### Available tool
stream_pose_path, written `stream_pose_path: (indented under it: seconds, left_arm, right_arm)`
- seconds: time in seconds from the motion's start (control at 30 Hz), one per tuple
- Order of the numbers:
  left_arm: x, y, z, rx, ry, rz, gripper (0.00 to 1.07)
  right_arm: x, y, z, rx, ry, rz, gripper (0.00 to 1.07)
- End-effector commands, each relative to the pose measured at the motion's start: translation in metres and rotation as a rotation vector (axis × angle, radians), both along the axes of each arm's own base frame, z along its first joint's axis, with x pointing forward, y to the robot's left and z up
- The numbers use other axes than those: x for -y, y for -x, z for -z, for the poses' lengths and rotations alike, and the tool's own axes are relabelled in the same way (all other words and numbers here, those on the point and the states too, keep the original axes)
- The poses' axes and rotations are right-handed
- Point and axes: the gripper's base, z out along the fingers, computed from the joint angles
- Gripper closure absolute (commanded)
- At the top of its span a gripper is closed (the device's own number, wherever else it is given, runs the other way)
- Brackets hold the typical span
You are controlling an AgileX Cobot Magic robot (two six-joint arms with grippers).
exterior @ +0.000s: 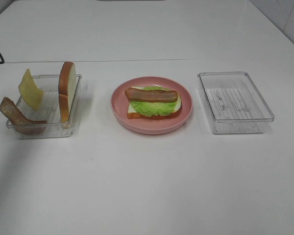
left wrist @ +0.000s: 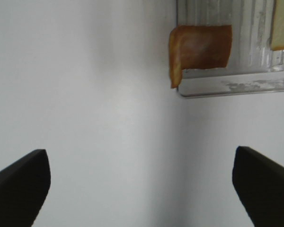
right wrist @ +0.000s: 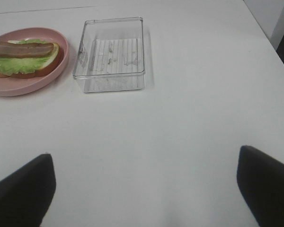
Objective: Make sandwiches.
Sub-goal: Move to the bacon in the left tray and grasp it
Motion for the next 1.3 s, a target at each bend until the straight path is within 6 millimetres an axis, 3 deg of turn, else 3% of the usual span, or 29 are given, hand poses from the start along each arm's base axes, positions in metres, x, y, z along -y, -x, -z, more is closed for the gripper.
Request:
stream_pose_path:
  seconds: [0.03, 0.1, 0.47, 0.67, 1.07, 1.17, 1.2, 1.23, 1.27, 1.3]
  left_arm:
    - [0.006, -0.009, 0.009, -0.014, 0.05, -0.018, 0.06]
    - [0.009, -0.014, 0.023, -0.045, 0.085, -0.047, 0.06]
    - [0.013, -0.03, 0.05, -0.008, 0.058, -0.03, 0.06]
    - [0.026, -0.037, 0.064, 0.012, 0.032, -0.003, 0.06]
    - [0.028, -0.043, 0.084, 0.006, 0.047, -0.016, 0.09]
    - [0.028, -0.044, 0.084, 0.01, 0.047, -0.016, 0.19]
    - [0.028, -0.043, 0.084, 0.009, 0.047, -0.016, 0.35]
    - [0.028, -0.043, 0.084, 0.009, 0.047, -0.016, 0.35]
    - [0.028, -0.043, 0.084, 0.009, 0.047, -0.017, 0.44]
    - [0.028, -0.043, 0.084, 0.005, 0.048, -0.026, 0.62]
  right_arm:
    - [0.0, 0.004, 0.0, 0.038, 0.004, -0.002, 0.09]
    - [0.0, 0.004, 0.0, 0.038, 0.004, -0.002, 0.09]
    - [0.0, 0.004, 0.0, 0.038, 0.004, -0.002, 0.09]
    - [0.0, 0.004, 0.0, 0.038, 0.004, -0.002, 0.09]
    - [0.0, 0.004, 0.0, 0.038, 0.004, -0.002, 0.09]
    - [0.0, 0.004, 0.0, 0.038, 0.004, -0.002, 0.09]
    - [0.0, 0.004, 0.0, 0.038, 0.004, -0.002, 0.09]
    - [0.0, 0.004, 0.0, 0.038, 0.004, -0.002, 0.09]
    - [0.0, 0.004, 0.0, 0.038, 0.004, -0.002, 0.09]
    - [0.0, 0.004, 0.0, 0.038, 0.004, -0.002, 0.09]
